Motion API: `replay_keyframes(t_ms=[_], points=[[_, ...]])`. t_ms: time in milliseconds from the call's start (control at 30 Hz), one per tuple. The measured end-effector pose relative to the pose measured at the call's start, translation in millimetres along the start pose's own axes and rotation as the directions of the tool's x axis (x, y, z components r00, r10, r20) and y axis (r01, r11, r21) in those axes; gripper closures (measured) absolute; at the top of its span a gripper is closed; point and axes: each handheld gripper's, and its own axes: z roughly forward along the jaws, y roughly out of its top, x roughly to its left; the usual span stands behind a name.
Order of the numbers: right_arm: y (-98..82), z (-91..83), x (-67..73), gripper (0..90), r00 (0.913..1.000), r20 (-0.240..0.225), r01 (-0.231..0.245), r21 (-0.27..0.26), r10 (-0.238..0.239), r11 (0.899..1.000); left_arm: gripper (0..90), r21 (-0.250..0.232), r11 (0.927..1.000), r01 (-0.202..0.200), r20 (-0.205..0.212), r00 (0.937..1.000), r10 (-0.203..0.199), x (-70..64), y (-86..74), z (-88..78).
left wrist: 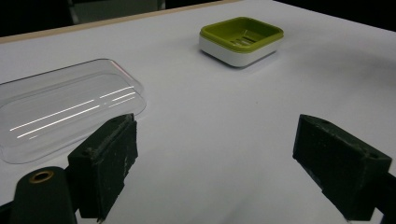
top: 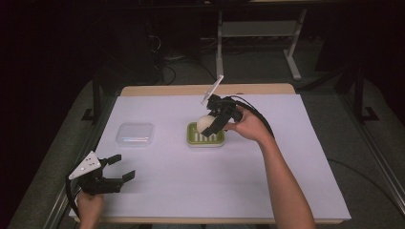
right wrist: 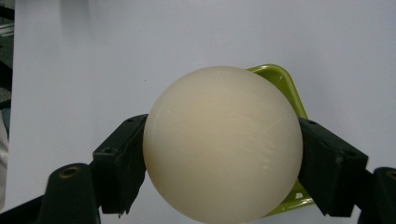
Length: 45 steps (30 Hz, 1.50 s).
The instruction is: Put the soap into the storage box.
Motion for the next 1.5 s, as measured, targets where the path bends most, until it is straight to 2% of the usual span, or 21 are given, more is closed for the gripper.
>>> replay_keyframes(t_ms=[700, 1167, 1500], points=[[0.5, 26.0, -15.7, 22.6, 0.9989, 0.023, -0.043, 0.03, 0.042, 0.999, 13.2, -0.002, 1.0, 0.001, -0.003, 1.0, -0.001, 0.6, -0.2, 0.0], [-4.4, 34.7, -26.4, 22.6, 0.996, 0.035, -0.084, 0.045, 0.082, 0.995, 13.2, -0.001, 1.0, 0.004, 0.0, 1.0, -0.004, -0.6, -0.4, 1.2], [-5.8, 42.6, -29.3, 22.5, 0.9957, 0.031, -0.09, 0.058, 0.088, 0.994, 13.2, -0.003, 1.0, 0.003, 0.005, 1.0, -0.003, 0.1, -0.8, 0.9]])
